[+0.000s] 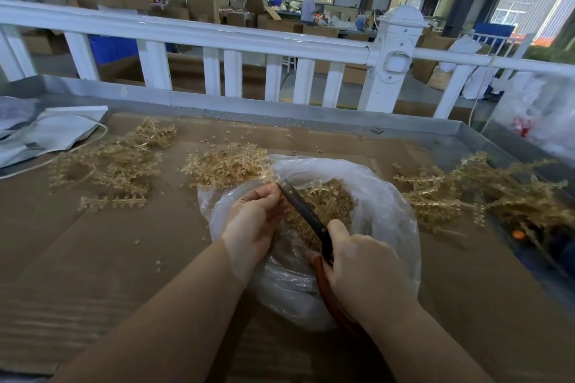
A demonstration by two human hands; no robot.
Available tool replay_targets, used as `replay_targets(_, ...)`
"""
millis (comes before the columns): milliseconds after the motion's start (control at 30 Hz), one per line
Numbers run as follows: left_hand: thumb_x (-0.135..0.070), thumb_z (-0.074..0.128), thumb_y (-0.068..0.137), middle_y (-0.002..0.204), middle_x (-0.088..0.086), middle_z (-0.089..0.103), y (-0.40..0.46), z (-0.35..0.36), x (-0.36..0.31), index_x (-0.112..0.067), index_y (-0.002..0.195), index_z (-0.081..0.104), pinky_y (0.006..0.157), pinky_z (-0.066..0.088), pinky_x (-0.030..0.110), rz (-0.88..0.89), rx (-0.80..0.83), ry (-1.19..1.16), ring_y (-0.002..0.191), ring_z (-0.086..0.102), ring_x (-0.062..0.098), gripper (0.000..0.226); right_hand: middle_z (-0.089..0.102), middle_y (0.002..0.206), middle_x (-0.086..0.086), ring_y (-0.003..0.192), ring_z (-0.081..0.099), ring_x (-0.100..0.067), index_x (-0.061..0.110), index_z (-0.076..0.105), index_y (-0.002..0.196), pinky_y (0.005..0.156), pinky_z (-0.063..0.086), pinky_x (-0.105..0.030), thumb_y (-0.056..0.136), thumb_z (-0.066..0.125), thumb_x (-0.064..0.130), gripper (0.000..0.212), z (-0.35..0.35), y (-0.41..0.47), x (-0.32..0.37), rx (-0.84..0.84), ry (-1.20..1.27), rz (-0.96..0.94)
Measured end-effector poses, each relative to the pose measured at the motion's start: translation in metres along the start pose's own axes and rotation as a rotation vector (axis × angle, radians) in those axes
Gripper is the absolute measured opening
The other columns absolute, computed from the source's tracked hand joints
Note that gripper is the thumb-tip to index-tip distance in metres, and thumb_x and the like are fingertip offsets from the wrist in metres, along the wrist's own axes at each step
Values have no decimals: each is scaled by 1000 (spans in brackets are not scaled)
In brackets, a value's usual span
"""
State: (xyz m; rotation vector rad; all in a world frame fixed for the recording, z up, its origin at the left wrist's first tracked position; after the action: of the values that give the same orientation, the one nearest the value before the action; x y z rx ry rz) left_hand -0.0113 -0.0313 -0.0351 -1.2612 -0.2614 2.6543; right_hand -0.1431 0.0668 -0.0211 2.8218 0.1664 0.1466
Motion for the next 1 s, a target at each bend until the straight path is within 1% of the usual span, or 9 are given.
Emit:
replay_targets(67, 8, 49, 90, 74, 8, 59, 0, 0, 0, -8, 77, 54, 49, 51, 17, -6, -7, -8, 56, 62, 14, 21, 41, 66, 11, 59, 43, -9, 26, 41, 108, 48, 25, -17, 98, 36, 47, 24, 0, 1, 1, -3, -9, 5)
replay_targets(167, 8, 49, 90, 72, 8, 60, 1, 0, 0, -7, 76, 54, 50, 52, 18, -11, -12, -18, 54, 62, 13, 22, 38, 63, 11, 57, 42, -8, 26, 43, 105, 44, 22, -16, 97, 37, 49, 25, 0, 2, 1, -11, -22, 8)
replay_targets(333, 8, 49, 91, 71, 7, 61, 1, -1, 0, -7, 78, 55, 50, 53, 19, -15, -15, -36, 53, 64, 12, 21, 37, 63, 11, 56, 40, -9, 26, 44, 106, 43, 18, -16, 96, 36, 52, 29, -2, 2, 2, -17, -37, 6)
replay_targets(433, 8, 49, 91, 72, 8, 61, 1, -1, 0, -7, 79, 55, 47, 51, 18, -18, -22, -47, 51, 64, 12, 20, 39, 64, 11, 57, 42, -10, 25, 42, 104, 45, 21, -17, 97, 36, 48, 25, -2, 2, 4, -13, -27, -2)
replay_targets(567, 7, 50, 90, 69, 7, 62, 1, 0, 0, -7, 80, 56, 48, 52, 19, -15, -51, -41, 51, 64, 12, 18, 44, 66, 9, 58, 46, -12, 23, 43, 107, 49, 29, -20, 98, 34, 43, 23, 0, 1, 7, -22, -21, 5)
replay_targets(767, 6, 51, 91, 66, 6, 63, 3, -1, 2, -7, 80, 57, 55, 55, 22, -26, -52, -11, 61, 63, 16, 18, 43, 66, 11, 60, 46, -10, 24, 44, 104, 53, 32, -19, 96, 32, 57, 35, 2, 3, 4, -16, 41, 22)
replay_targets(833, 7, 50, 90, 62, 6, 64, 4, -1, 1, -7, 81, 57, 55, 56, 22, -28, -42, -11, 57, 63, 15, 18, 46, 68, 10, 64, 52, -12, 25, 44, 102, 56, 35, -20, 93, 32, 61, 39, 2, 3, 2, -6, 82, 38)
replay_targets(900, 7, 50, 90, 56, 4, 64, 4, -1, 1, -7, 80, 56, 48, 53, 20, -32, -38, -18, 50, 63, 13, 18, 50, 70, 9, 71, 59, -14, 25, 45, 101, 57, 36, -21, 92, 33, 62, 40, 2, 3, 1, -1, 110, 51)
replay_targets(1000, 8, 49, 90, 52, 2, 63, 4, -1, 0, -7, 78, 55, 44, 50, 18, -35, -33, -17, 44, 62, 11, 20, 52, 70, 9, 69, 59, -12, 25, 47, 102, 55, 37, -19, 92, 35, 62, 41, 3, 3, -1, -6, 129, 45)
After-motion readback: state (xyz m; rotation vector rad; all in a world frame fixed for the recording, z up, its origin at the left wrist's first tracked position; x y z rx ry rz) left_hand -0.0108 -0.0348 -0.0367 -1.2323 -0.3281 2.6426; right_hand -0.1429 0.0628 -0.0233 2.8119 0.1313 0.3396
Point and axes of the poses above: each hand's wrist, its own y-axis towards the middle knuckle, its own z-axis out of the palm, x = y × z, the point moved 1 cm from there along y, towards the middle knuckle
